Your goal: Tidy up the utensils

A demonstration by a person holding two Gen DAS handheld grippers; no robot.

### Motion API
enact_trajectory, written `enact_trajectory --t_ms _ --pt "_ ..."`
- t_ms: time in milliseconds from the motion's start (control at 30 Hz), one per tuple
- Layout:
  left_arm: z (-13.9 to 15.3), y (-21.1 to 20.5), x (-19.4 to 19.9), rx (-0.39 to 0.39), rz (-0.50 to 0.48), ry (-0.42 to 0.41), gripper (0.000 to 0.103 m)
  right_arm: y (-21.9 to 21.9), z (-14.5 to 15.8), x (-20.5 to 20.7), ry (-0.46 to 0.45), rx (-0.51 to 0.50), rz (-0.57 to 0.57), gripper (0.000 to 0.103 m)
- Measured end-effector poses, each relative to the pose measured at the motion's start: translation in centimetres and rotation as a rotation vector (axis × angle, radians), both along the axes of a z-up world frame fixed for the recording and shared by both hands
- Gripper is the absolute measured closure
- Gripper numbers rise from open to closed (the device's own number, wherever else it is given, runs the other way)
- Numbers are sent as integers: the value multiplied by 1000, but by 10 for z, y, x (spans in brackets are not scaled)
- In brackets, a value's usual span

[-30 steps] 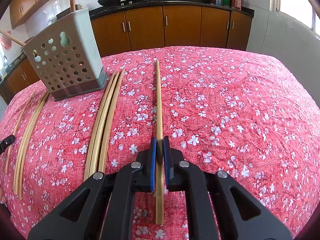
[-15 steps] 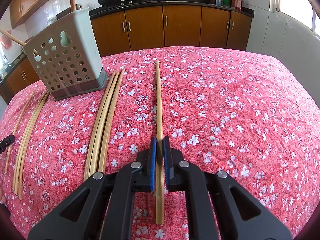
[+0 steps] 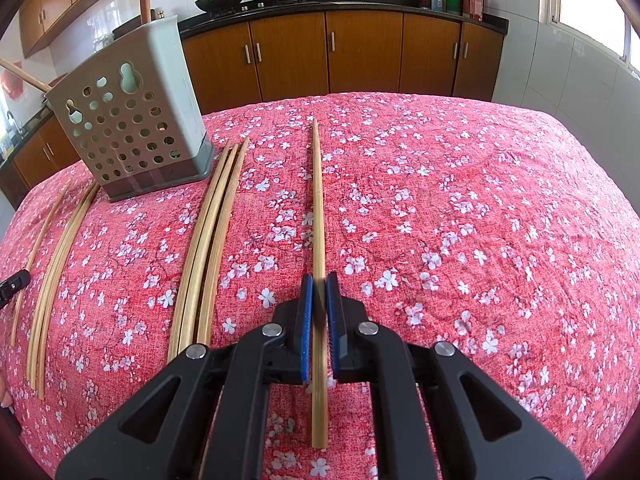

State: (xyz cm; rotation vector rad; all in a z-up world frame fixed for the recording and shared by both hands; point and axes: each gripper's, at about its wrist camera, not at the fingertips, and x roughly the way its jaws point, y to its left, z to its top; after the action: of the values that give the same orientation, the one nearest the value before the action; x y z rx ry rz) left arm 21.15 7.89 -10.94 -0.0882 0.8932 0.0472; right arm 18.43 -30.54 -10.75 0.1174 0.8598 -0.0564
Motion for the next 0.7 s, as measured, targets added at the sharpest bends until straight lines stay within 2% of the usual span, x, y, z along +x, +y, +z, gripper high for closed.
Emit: enact_trajectory --t_ms 400,467,567,700 --pt "1 -2 -1 6 -5 1 90 -1 0 -1 0 5 1 95" --pt "2 -5 -6 30 -15 5 88 0 0 -5 0 4 7 95" --pt "2 -7 -19 26 -20 4 85 -2 1 -12 -1 11 10 95" --pt "2 -8 -23 41 -22 6 87 -4 1 -14 -3 27 12 95"
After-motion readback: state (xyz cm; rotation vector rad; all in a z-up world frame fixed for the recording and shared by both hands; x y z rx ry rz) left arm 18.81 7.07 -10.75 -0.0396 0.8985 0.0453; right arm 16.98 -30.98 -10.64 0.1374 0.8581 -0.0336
